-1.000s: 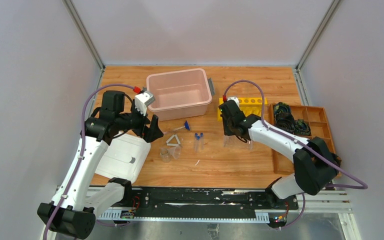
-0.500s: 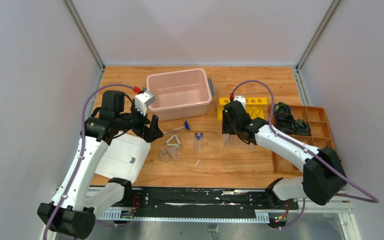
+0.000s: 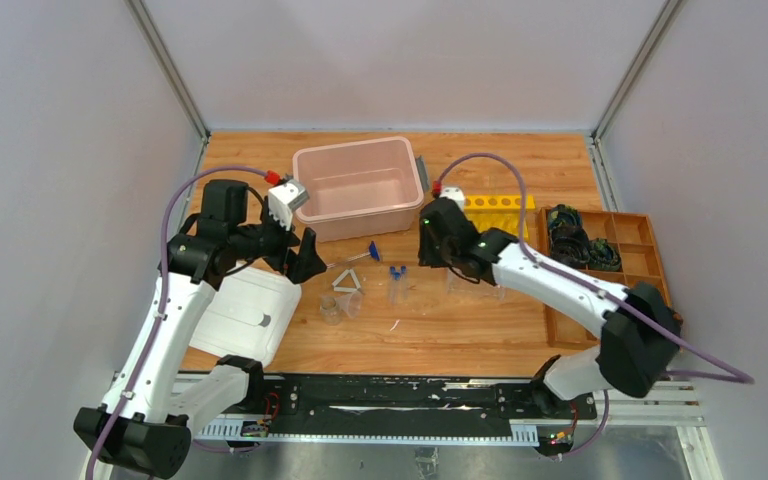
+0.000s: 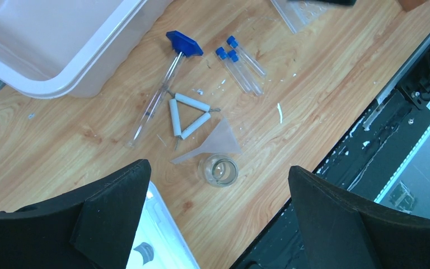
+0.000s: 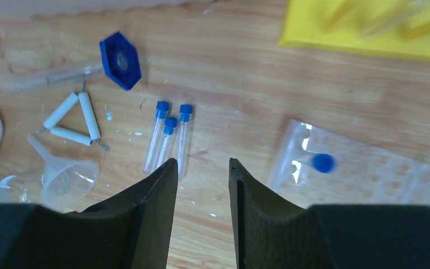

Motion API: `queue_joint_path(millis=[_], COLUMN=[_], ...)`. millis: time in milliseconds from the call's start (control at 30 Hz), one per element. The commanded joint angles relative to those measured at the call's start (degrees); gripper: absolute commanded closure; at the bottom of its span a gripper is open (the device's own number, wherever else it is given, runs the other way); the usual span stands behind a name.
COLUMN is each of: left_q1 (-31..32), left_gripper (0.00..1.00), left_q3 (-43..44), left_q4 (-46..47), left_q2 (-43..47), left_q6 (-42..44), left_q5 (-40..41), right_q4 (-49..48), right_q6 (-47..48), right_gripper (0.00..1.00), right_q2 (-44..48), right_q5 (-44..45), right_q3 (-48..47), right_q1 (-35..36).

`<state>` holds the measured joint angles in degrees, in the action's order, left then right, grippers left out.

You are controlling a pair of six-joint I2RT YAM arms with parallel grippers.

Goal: Organize the chemistry lab equipment

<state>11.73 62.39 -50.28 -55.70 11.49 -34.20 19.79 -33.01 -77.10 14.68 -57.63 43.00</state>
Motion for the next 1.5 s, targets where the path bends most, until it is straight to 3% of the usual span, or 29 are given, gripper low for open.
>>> queue_joint_path(millis=[0, 400, 700, 1033, 1133, 1267, 1467], left_q1=[0.14, 0.14, 0.14, 0.14, 0.14, 0.14, 0.14], left_gripper=[0.00, 0.00, 0.00, 0.00, 0.00, 0.00, 0.00], left_q3=[2.00, 1.95, 1.96, 2.25, 2.71, 3.00, 3.44], left_q4=[-0.26, -0.29, -0.26, -0.26, -0.25, -0.26, -0.17], left_q2=[1.18, 2.18, 2.40, 2.16, 2.36, 2.77, 3.35], left_q6=[-0.59, -0.41, 0.11, -0.45, -0.86, -1.40, -2.01], left_q5=[0.47, 0.81, 0.88, 1.24, 2.16, 2.01, 0.68], right_q4=[4.11, 3.76, 3.93, 4.35, 4.38, 4.38, 4.48], right_q6=[-3.72, -4.53, -4.86, -5.69, -6.39, -7.13, -7.79], right_gripper=[0.59, 0.64, 0.65, 0.73, 0.78, 0.99, 1.00], right_q2=[-9.79, -24.05, -28.25, -30.96, -30.70, -27.63, -16.26], right_q5=[-2.77, -2.26, -1.05, -0.24, -1.50, -1.58, -3.23], right_q3=[-4.74, -10.13, -11.37, -11.65, -11.44, -9.88, -7.89], right_q1=[4.72, 6.22, 6.06, 4.63, 3.67, 3.49, 4.59])
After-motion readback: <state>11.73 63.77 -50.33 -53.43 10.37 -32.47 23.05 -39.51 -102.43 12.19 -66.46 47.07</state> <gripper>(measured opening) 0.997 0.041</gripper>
